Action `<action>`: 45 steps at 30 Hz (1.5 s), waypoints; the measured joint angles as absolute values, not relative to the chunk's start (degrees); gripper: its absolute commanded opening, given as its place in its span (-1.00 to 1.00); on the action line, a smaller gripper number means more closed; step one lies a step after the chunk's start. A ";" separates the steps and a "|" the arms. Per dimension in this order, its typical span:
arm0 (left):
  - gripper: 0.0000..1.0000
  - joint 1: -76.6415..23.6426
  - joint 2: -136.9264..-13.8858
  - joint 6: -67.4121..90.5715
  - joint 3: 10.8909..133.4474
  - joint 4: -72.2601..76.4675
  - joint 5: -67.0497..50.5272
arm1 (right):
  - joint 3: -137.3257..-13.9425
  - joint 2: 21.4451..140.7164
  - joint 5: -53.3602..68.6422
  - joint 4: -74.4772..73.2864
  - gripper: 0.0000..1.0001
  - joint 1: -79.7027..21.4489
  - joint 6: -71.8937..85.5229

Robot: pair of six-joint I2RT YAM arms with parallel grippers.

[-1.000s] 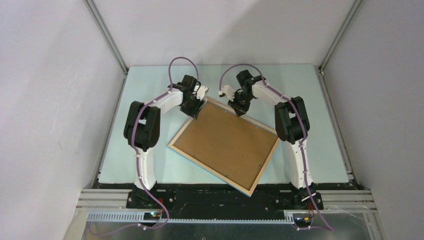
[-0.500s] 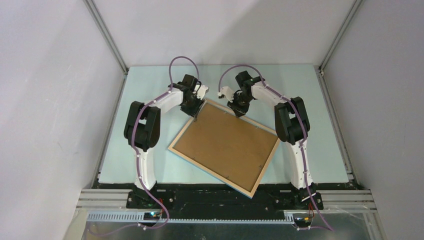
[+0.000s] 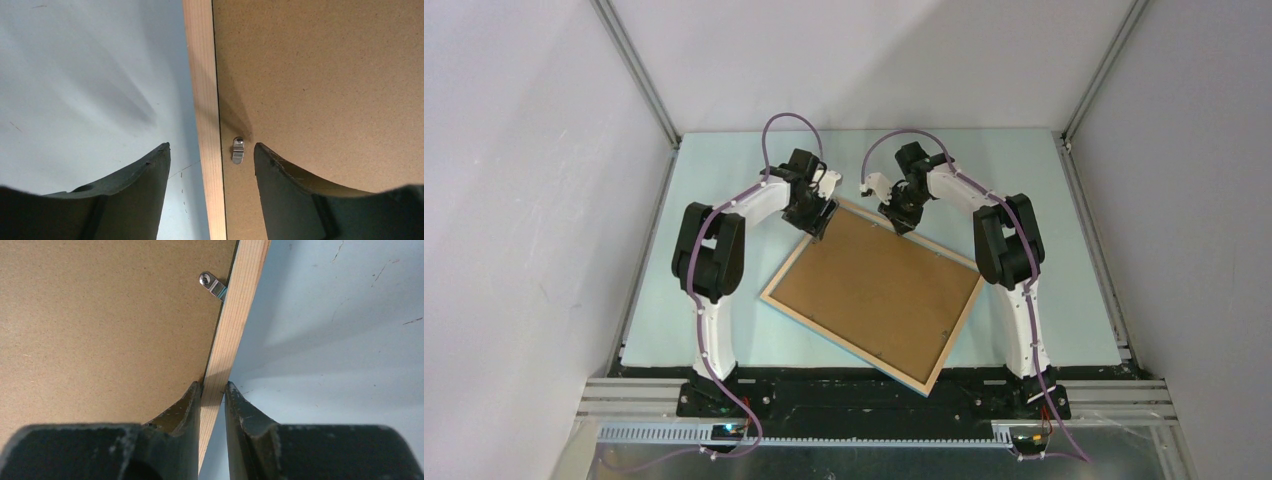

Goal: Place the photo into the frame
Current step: Install the photo frame at the center of the board.

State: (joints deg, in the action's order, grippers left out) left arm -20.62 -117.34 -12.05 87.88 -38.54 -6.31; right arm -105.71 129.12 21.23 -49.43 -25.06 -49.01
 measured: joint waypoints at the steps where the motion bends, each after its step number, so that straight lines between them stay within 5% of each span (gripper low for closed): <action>1: 0.31 -20.62 -117.34 -12.05 87.88 -38.54 -6.20 | -105.65 129.10 21.23 -49.39 -1.00 -25.06 -48.93; 18: 0.19 -20.78 -117.34 -12.03 87.88 -38.72 -4.62 | -104.99 128.77 21.04 -48.66 -1.00 -25.08 -48.25; 29: 0.36 -21.52 -117.34 -11.97 86.98 -38.63 -4.08 | -104.79 128.66 20.99 -48.47 -1.00 -25.08 -48.10; 45: -0.07 -22.57 -117.34 -10.79 86.96 -38.96 -3.16 | -103.72 128.03 20.95 -47.59 -1.00 -25.08 -48.05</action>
